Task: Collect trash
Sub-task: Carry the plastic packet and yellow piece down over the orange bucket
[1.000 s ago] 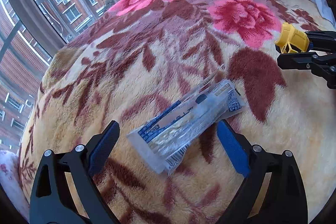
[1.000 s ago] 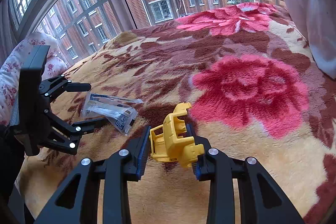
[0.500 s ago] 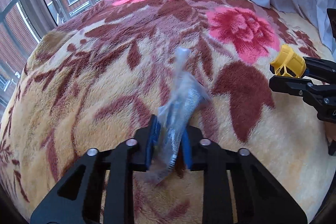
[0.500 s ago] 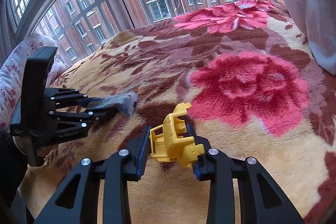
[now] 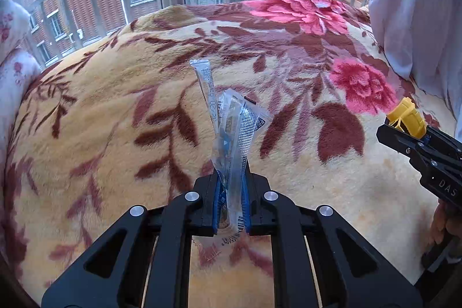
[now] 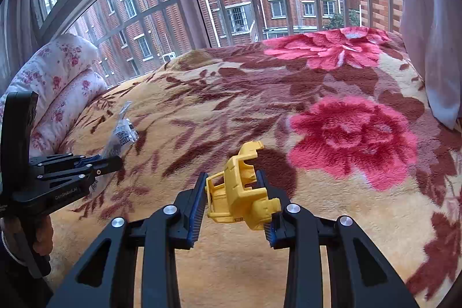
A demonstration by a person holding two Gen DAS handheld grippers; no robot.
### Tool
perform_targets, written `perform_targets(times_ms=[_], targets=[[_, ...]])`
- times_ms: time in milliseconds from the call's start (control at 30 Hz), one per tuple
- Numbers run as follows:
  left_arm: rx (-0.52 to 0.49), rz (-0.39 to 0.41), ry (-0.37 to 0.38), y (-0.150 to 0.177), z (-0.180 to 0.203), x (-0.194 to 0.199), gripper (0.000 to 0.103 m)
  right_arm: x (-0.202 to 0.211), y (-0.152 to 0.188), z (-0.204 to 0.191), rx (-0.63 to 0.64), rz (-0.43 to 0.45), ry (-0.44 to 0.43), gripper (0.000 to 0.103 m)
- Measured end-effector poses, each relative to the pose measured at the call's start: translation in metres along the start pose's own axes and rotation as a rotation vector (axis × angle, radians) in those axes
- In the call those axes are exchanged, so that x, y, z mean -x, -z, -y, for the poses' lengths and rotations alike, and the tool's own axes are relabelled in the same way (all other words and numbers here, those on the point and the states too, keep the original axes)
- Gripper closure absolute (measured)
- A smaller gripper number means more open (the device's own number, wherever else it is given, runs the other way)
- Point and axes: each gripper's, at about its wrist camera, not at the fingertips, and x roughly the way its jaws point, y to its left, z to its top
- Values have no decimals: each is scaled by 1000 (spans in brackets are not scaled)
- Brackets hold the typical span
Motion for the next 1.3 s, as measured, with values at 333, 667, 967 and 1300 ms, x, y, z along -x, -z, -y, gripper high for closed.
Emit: perform_targets(times_ms=[333, 667, 967, 1300], targets=[[124, 68, -82, 61, -1, 74, 92, 71, 41, -54, 103, 16, -49, 69], [126, 110, -65, 142, 18, 134, 92, 123, 126, -90, 167, -26, -115, 69], [69, 62, -57, 220, 31, 158, 92, 154, 191, -104, 178, -80, -138, 69], [-22, -100, 56, 285, 43, 141, 92, 148, 257, -103, 165, -239, -135, 69]])
